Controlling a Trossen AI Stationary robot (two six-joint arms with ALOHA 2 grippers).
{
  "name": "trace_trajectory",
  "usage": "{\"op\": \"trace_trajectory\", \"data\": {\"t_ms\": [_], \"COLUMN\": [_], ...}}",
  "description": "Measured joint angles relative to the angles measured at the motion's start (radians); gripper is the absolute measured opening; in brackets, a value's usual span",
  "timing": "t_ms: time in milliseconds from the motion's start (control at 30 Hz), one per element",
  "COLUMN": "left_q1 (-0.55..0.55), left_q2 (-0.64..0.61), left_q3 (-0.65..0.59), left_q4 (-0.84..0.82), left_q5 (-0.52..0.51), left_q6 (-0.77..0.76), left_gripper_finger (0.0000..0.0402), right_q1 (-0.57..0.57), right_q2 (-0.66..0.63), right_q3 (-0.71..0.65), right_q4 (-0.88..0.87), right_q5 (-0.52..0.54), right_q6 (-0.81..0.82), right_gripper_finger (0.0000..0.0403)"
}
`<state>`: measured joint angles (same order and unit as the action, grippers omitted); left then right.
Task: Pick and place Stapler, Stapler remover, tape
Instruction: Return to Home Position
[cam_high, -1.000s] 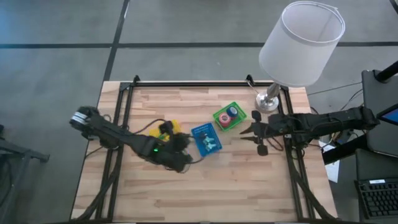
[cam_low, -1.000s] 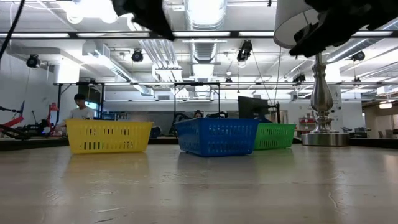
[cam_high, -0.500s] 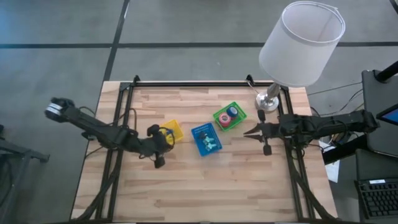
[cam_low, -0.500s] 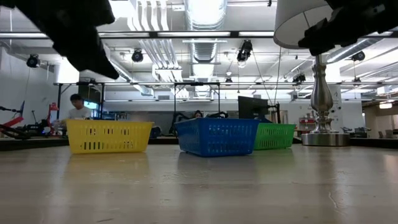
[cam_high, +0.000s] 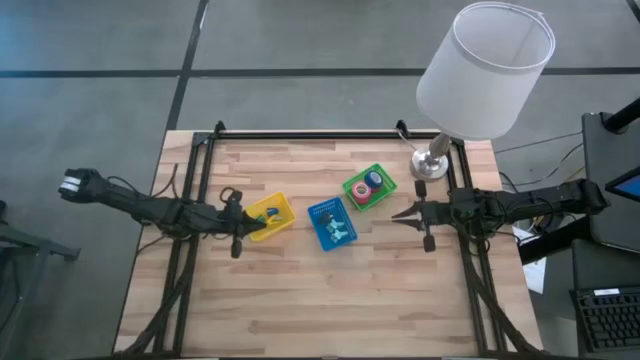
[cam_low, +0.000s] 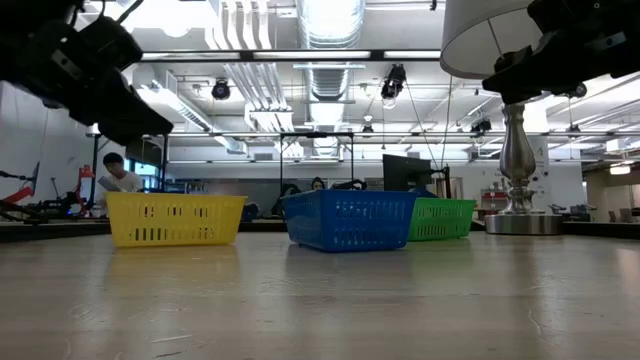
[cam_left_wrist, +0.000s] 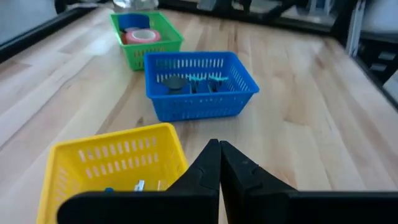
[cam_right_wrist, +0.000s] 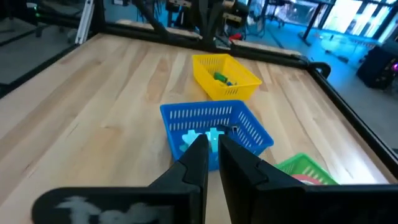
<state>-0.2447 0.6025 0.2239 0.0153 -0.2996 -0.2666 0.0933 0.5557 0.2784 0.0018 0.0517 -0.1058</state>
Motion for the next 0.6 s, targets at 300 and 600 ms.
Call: {"op": "trace_trajectory", "data": {"t_ms": [300, 600], "left_q1": [0.001, 0.002], "left_q2": [-0.325, -0.554], "left_q3": [-0.158, -0.213], "left_q4": [0.016, 0.042], "left_q5": [0.001, 0.023], "left_q6": [0.079, 0.224], "left_gripper_finger": [0.0001, 0.0001], "right_q1": [0.0, 0.0], "right_q2": [-0.119, -0.279], "right_q3": [-0.124, -0.192], "right_q4": [0.112, 0.117], "right_q5": [-0.001, -0.005], "right_q6": [0.041, 0.033], "right_gripper_finger": [0.0034, 0.0034]}}
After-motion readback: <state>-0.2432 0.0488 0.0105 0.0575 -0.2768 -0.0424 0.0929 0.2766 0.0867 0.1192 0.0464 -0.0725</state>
